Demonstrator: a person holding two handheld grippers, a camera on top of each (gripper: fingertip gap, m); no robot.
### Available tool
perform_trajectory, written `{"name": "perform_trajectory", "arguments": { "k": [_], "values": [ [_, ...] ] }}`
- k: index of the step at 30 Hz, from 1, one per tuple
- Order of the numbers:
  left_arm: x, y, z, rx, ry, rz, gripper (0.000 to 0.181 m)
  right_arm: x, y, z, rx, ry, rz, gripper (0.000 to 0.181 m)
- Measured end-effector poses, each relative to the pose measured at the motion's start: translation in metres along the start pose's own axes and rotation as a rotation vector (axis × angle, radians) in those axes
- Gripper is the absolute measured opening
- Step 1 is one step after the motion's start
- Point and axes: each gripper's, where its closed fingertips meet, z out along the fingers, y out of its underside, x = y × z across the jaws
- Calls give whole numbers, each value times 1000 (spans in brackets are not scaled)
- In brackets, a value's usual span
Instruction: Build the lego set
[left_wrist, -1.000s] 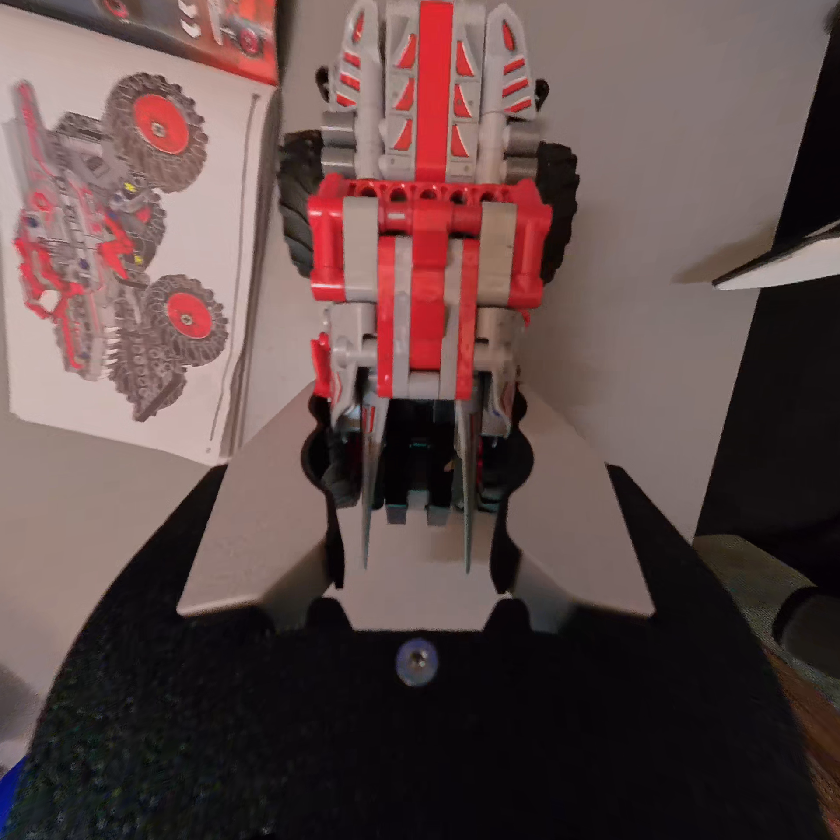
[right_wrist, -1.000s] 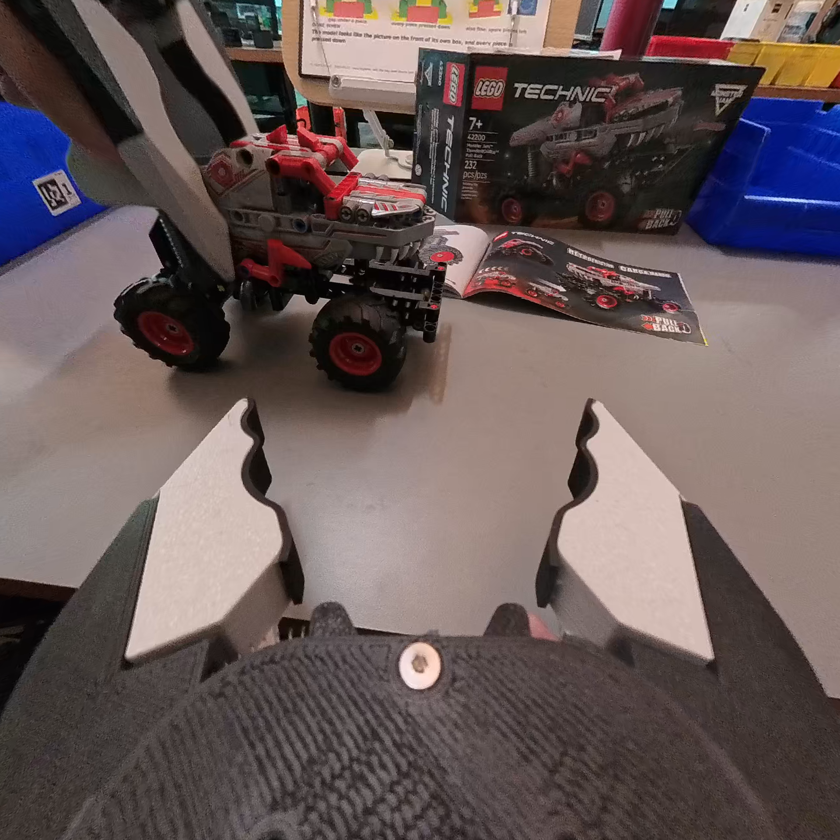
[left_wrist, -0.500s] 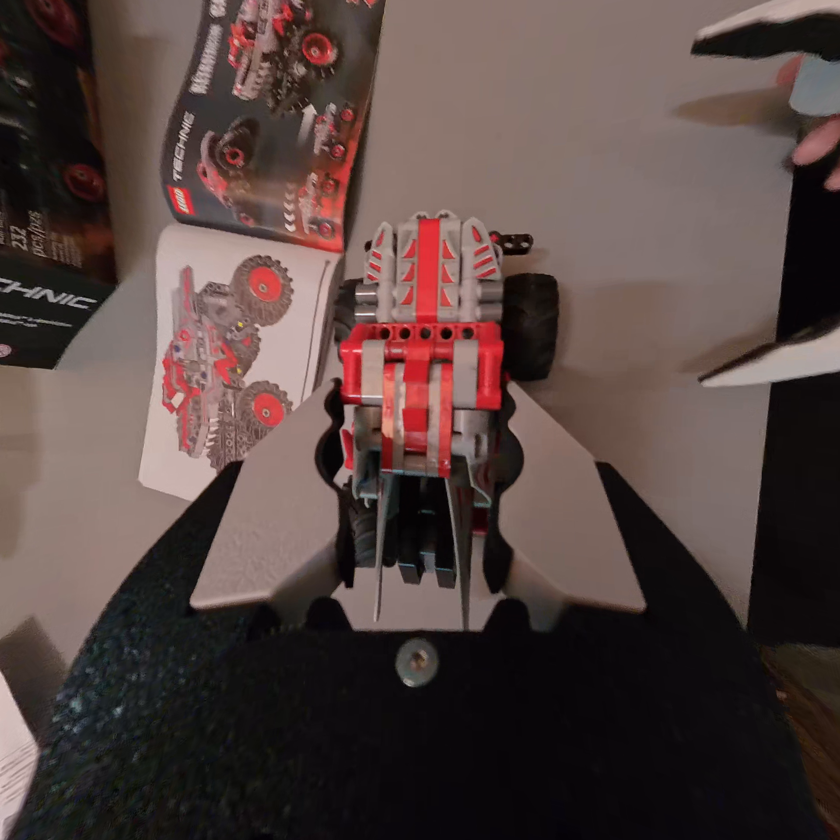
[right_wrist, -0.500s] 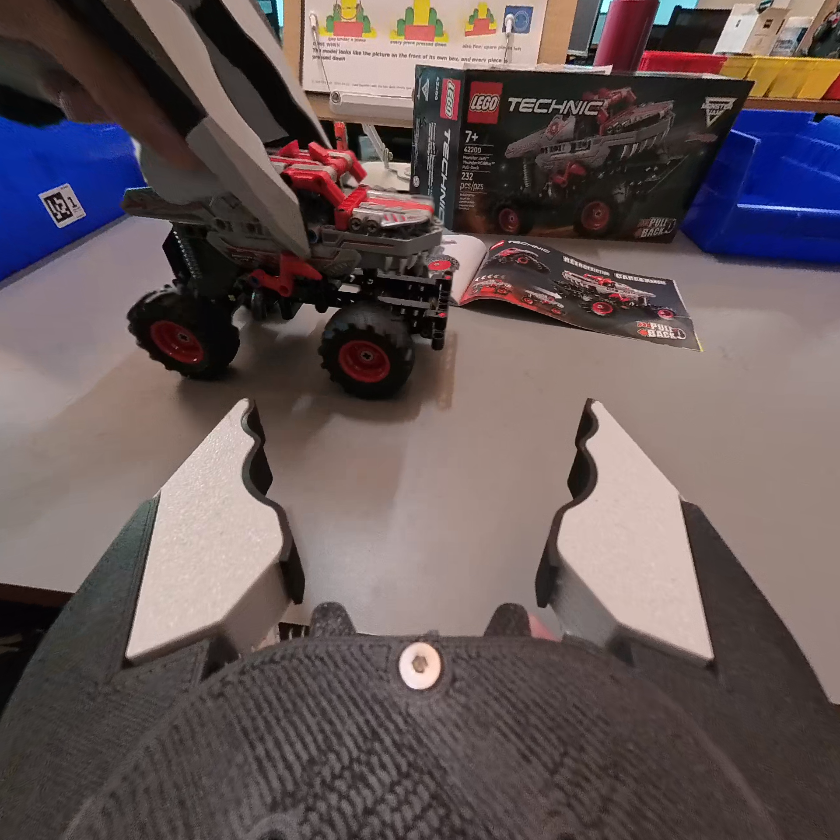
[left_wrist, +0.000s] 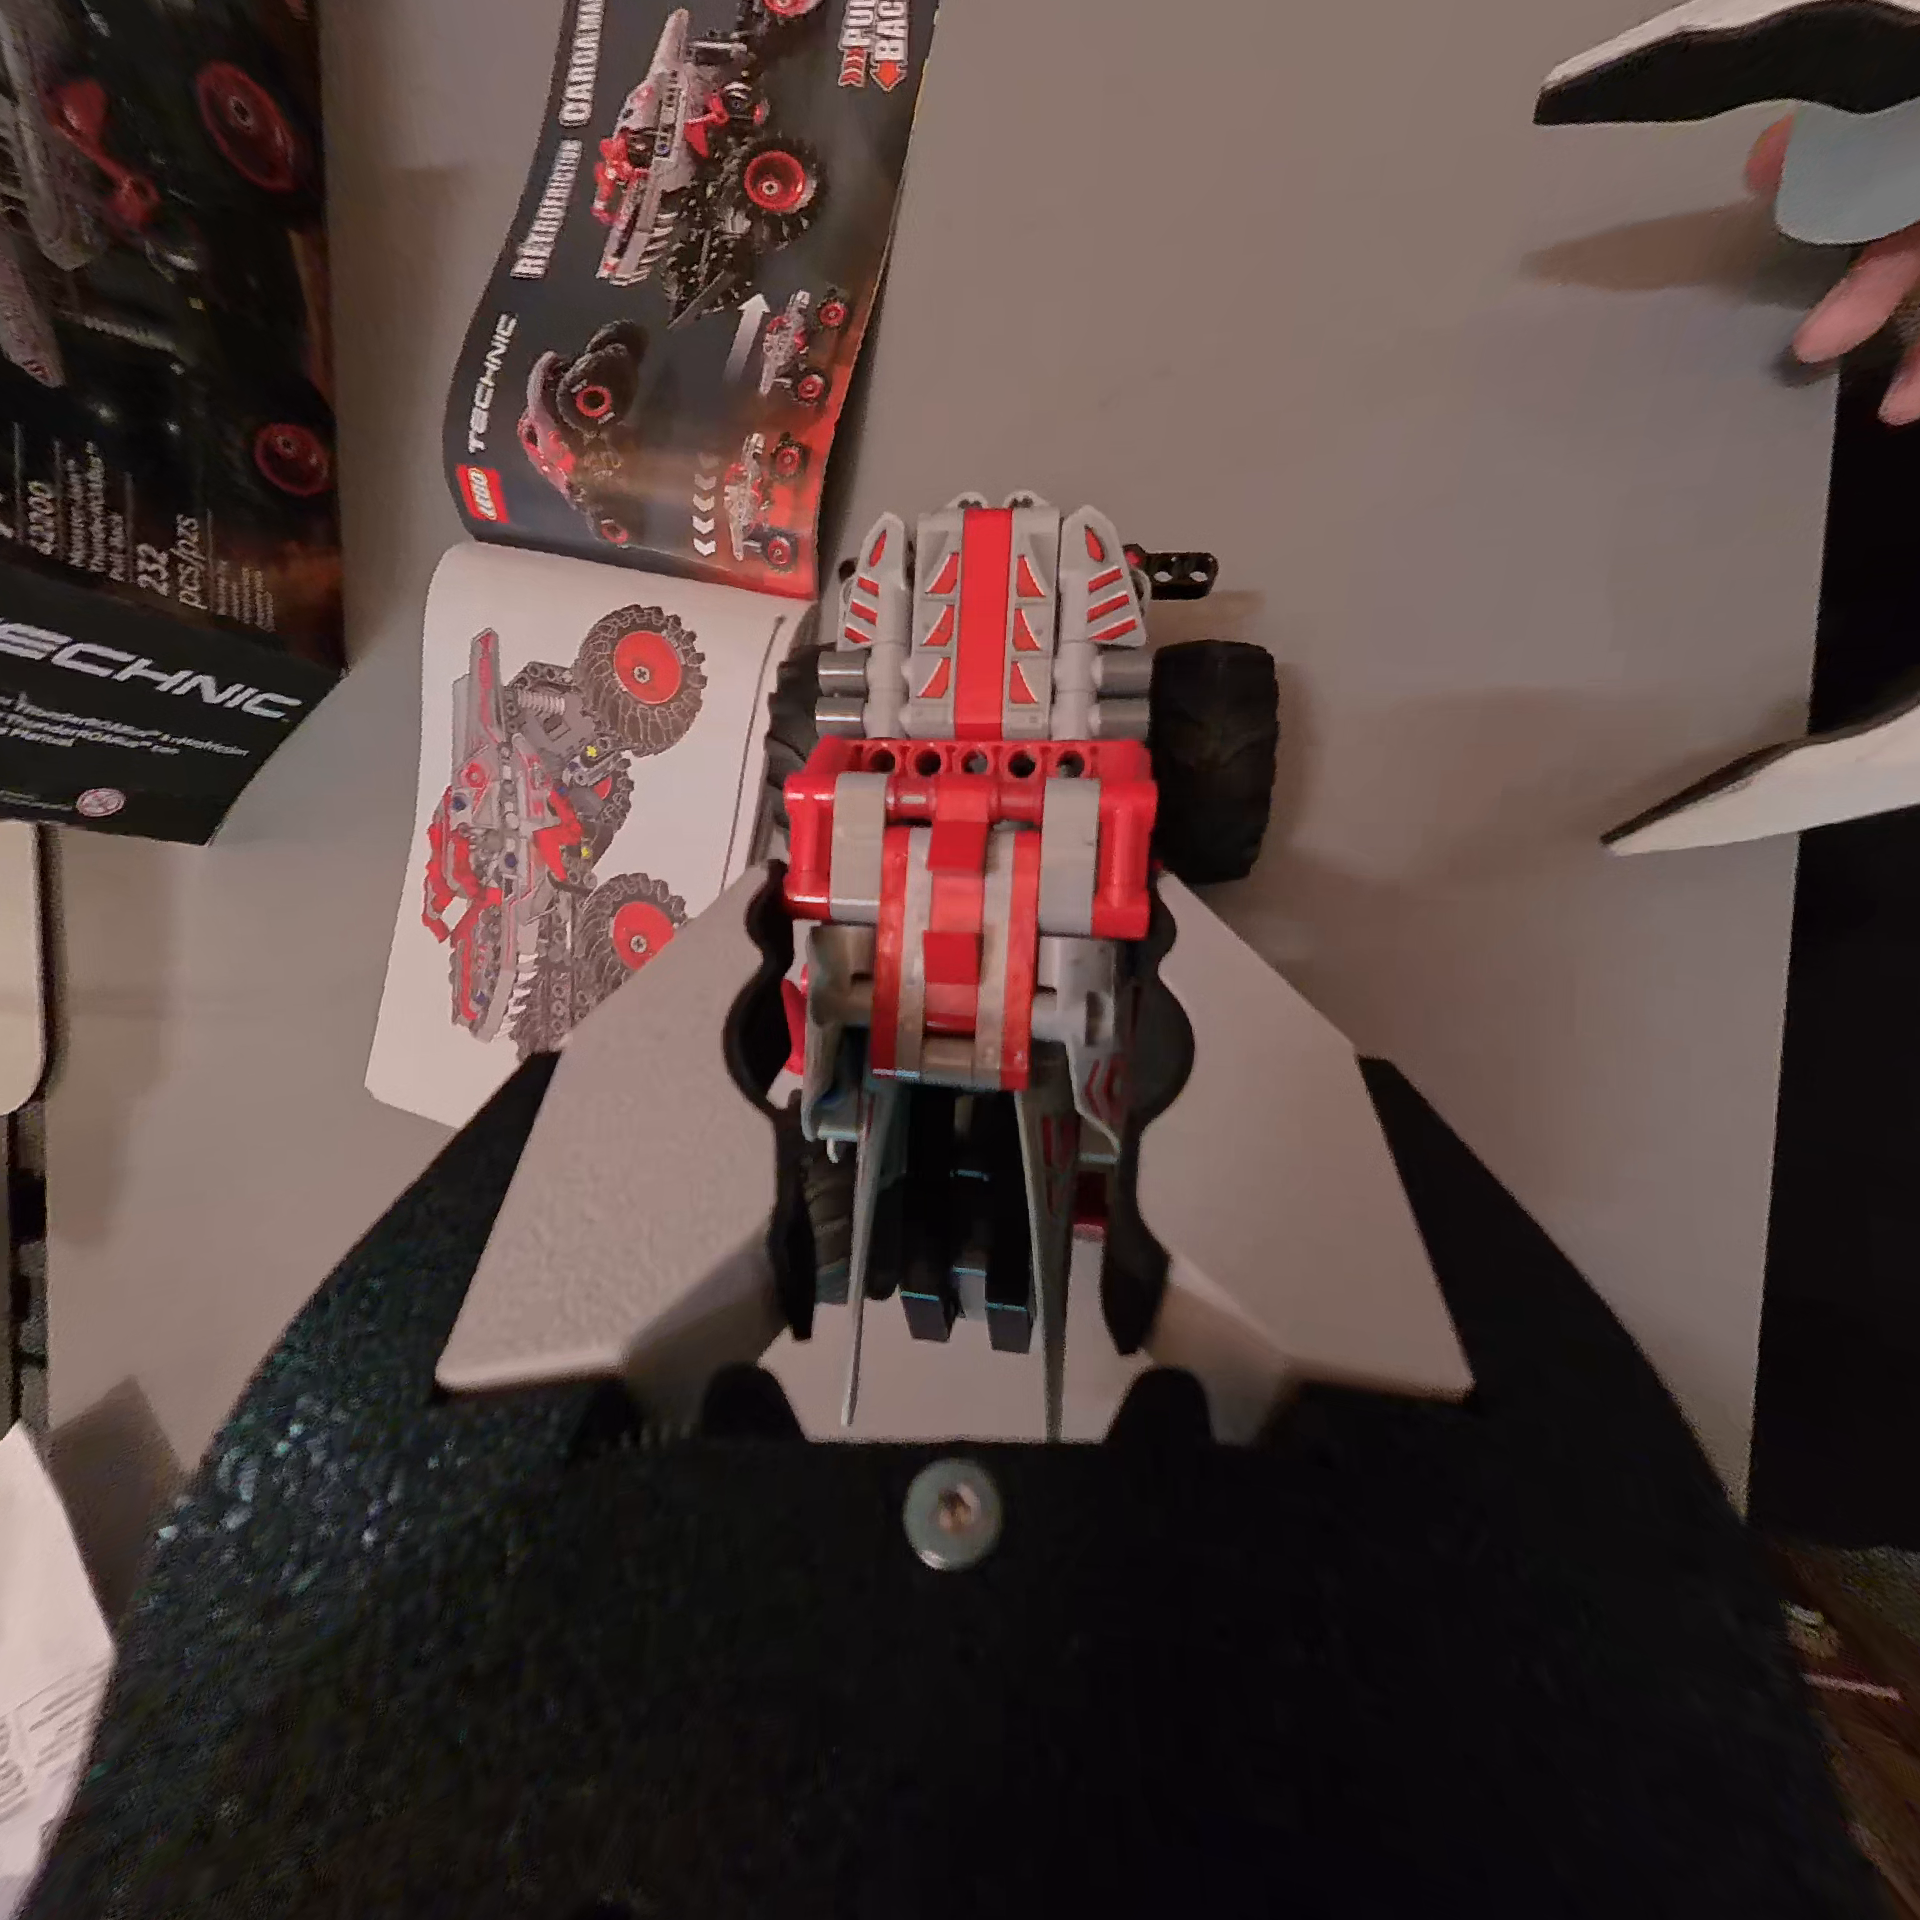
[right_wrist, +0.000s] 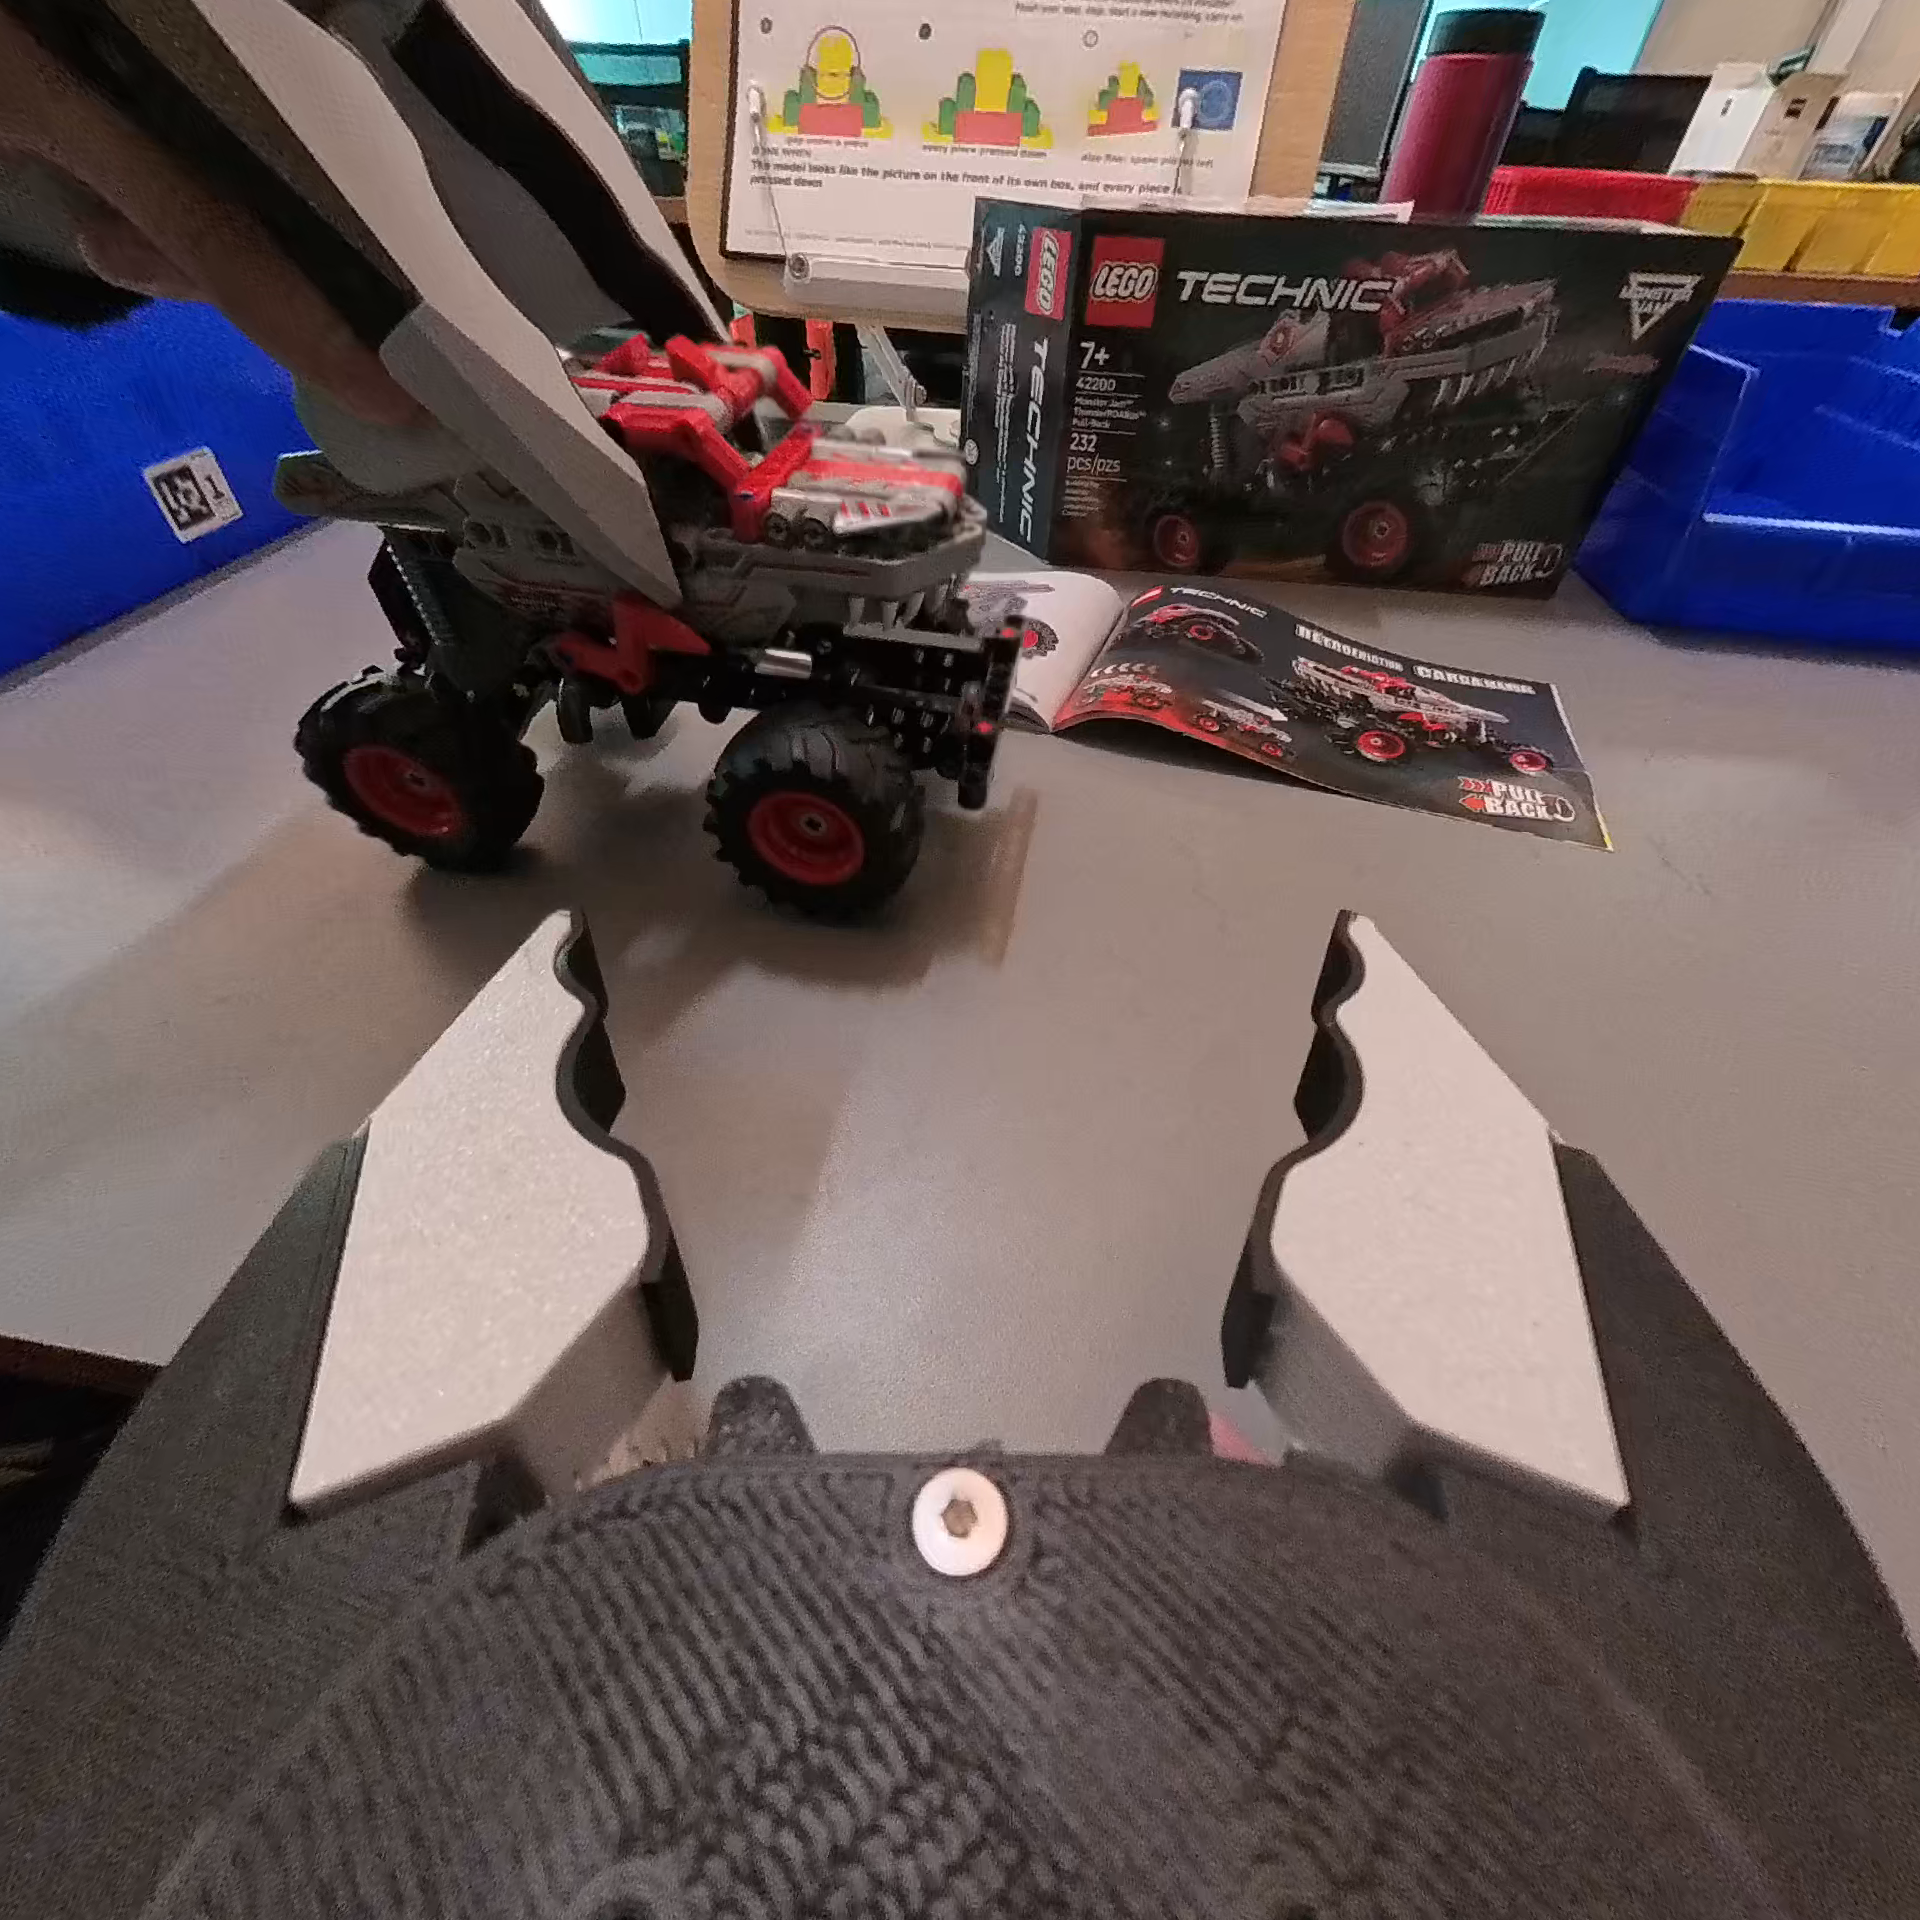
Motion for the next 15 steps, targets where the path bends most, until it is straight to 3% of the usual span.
{"name": "perform_trajectory", "arguments": {
  "k": [15],
  "values": [
    [-31, 23, -68, 36, -75, -288, 62, -32, -17, 1, 43, -105, -78, 133]
  ]
}}
